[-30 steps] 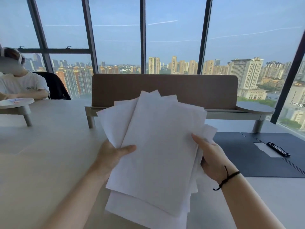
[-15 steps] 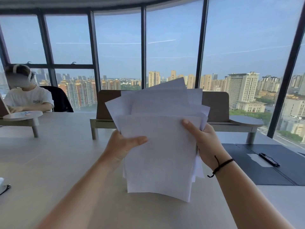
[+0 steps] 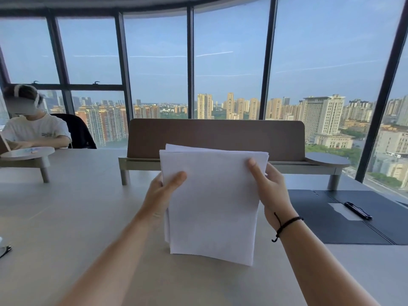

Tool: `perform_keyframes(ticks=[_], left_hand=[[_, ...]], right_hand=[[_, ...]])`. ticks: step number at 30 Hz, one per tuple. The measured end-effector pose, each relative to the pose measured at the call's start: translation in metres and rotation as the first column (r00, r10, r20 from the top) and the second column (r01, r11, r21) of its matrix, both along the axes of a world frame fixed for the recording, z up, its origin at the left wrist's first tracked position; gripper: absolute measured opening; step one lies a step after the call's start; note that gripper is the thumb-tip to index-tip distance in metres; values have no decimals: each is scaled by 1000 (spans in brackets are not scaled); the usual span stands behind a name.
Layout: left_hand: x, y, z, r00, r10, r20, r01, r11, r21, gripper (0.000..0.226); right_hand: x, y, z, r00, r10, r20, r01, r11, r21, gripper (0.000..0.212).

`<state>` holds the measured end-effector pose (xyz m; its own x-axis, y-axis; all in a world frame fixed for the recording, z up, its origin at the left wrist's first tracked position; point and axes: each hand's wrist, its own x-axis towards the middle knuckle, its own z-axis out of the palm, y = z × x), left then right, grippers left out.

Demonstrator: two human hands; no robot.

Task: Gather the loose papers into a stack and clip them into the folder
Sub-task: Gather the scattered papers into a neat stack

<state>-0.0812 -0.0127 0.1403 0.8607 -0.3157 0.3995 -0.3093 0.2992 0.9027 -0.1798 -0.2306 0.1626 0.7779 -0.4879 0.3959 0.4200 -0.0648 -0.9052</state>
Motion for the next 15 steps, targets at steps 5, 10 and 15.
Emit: perform_keyframes(ticks=[5,10,15], left_hand=[[-1,-6,-39,990,-6,-140,1,999,-32,88],[-6,-8,-56,990,1,-138,9,997,73,58],[-5,-24,-34,981,172,-89,-152,969,195,23]], right_hand=[[13,9,13,1000,1,-16,-1,999,34,63],[9,-7,-29,983,21,-183,-6,997,82,60],[8,0,-45,981,67,-184,-44,991,128,24]])
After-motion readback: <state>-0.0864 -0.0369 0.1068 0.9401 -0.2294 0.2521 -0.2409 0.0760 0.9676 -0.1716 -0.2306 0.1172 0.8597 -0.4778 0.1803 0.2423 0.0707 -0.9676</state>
